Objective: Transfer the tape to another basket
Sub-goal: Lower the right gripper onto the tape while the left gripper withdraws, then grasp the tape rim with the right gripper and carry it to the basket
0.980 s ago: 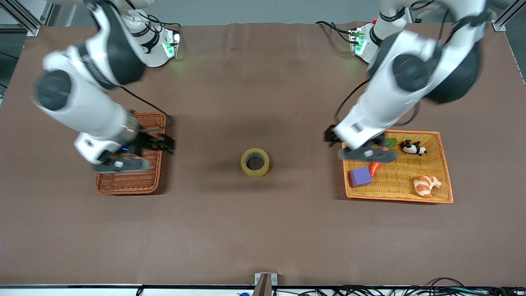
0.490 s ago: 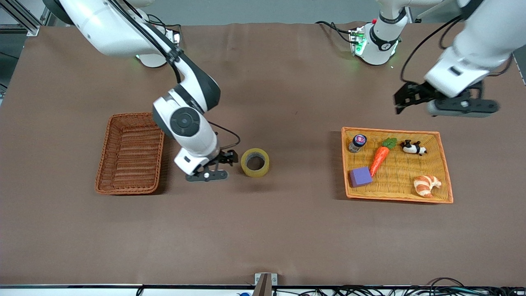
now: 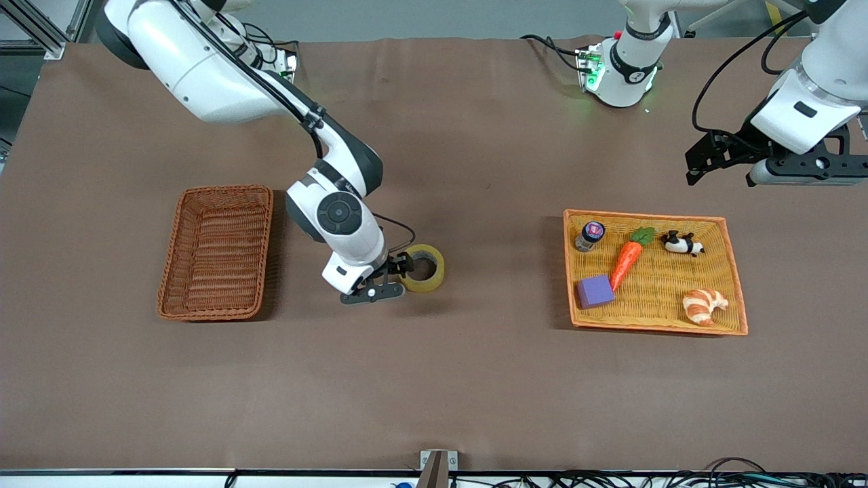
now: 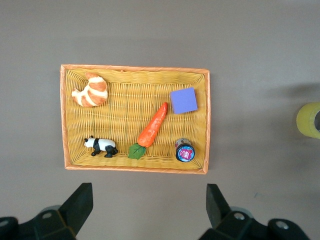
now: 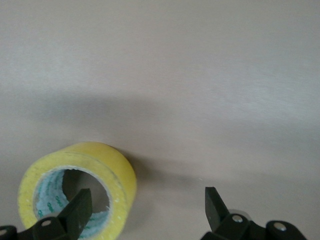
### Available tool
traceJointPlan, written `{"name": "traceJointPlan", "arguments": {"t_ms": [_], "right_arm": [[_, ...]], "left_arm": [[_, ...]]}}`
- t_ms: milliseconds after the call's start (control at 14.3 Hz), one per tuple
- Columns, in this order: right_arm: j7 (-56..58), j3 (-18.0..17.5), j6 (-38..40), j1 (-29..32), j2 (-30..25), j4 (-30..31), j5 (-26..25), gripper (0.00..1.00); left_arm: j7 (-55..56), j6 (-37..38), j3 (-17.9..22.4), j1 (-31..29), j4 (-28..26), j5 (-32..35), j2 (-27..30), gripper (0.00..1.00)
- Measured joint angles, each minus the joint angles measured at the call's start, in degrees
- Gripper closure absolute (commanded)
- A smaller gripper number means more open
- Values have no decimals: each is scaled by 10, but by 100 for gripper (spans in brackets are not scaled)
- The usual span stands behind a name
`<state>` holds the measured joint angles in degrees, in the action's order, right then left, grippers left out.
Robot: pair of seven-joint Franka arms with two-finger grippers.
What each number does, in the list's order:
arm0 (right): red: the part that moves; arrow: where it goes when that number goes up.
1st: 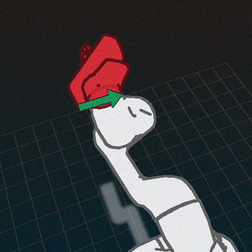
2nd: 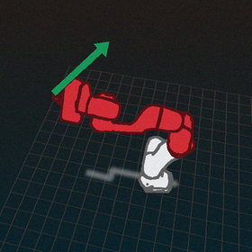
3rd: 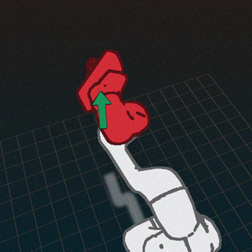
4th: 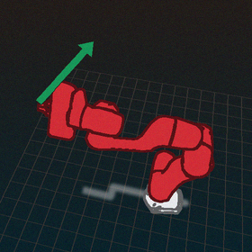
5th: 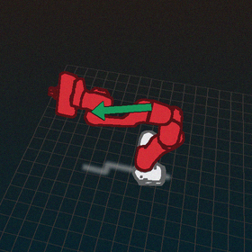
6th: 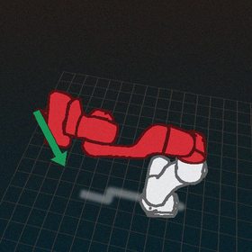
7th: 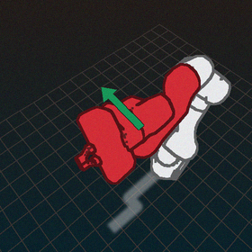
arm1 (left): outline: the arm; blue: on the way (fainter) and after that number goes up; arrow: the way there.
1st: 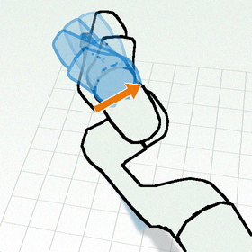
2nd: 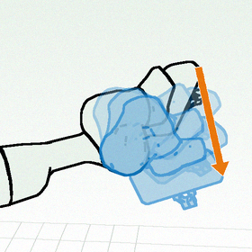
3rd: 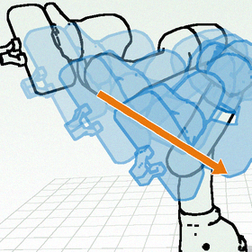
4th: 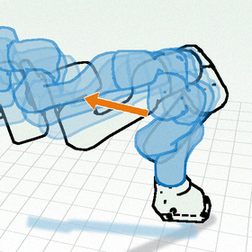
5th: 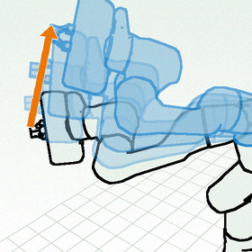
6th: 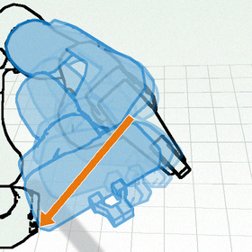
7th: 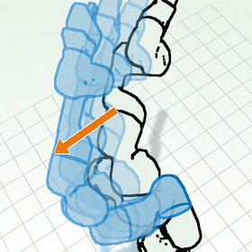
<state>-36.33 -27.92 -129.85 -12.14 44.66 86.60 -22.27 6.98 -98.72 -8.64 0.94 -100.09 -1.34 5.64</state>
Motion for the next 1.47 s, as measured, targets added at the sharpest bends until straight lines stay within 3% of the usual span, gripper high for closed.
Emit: {"name": "traceJointPlan", "arguments": {"t_ms": [630,910,1050,1190,1260,1400,1470], "right_arm": [[-1,-1,-16,-28,30,-1,-43,0],[-1,-1,-26,-29,40,-1,-58,5],[-1,-1,-28,-31,43,0,-59,15],[-2,-1,-28,-31,45,0,-70,31],[-4,-1,-28,-31,47,0,-75,31],[-7,-1,-29,-31,51,0,-82,42],[-9,-1,-30,-31,54,0,-83,60]], "left_arm": [[1,-1,-1,-17,11,0,-7,0],[1,-1,-2,-17,11,0,-16,0],[1,-1,-3,-16,11,0,-22,0],[2,-1,-3,-15,11,0,-27,0],[2,-1,-3,-15,11,0,-29,0],[3,-1,-3,-15,12,0,-34,0],[4,-1,-3,-15,12,0,-37,0]]}}
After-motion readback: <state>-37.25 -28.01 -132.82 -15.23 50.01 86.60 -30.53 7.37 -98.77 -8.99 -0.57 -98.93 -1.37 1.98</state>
